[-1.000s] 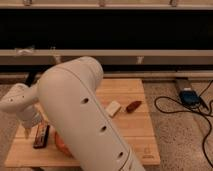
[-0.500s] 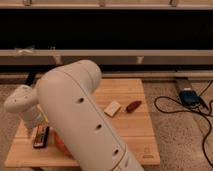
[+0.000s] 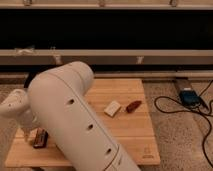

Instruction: Place the eraser on the white sponge

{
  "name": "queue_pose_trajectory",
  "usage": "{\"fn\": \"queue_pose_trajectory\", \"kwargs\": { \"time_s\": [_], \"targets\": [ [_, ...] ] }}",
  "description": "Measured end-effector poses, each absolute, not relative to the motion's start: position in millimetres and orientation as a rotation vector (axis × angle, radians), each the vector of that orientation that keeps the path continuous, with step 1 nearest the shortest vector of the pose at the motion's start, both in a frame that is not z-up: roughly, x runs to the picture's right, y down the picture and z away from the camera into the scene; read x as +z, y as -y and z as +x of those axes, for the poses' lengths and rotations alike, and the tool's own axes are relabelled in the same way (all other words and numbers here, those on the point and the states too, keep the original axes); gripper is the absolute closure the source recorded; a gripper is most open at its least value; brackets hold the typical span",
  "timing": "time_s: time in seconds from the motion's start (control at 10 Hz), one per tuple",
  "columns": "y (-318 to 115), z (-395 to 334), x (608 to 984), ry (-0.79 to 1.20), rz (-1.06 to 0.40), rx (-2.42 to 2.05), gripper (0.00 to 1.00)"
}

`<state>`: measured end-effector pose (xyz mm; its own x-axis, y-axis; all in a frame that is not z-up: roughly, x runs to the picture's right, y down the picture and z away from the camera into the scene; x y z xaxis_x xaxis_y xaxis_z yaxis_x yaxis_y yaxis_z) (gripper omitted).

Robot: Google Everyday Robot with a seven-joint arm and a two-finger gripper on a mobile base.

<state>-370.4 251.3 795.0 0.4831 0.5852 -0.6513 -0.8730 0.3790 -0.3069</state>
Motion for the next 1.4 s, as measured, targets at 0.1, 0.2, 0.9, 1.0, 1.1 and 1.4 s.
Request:
{"fn": "queue_pose_trajectory", "kwargs": {
  "time_s": [0.1, 0.2, 0.9, 1.0, 1.1, 1.4],
  "targets": [
    [-256, -370, 797, -0.495, -0.686, 0.98, 0.22],
    [-258, -367, 799, -0.506, -0.688, 0.99, 0.27],
    [-228, -361, 772, -0.454, -0.674, 1.053, 0.95],
    [-217, -360, 761, -0.438, -0.67, 1.056, 1.0],
    [-208, -357, 751, -0.426, -0.669, 1.061, 1.0],
    [-192, -325, 734, -0.406, -0.677, 1.086, 1.0]
  ]
}}
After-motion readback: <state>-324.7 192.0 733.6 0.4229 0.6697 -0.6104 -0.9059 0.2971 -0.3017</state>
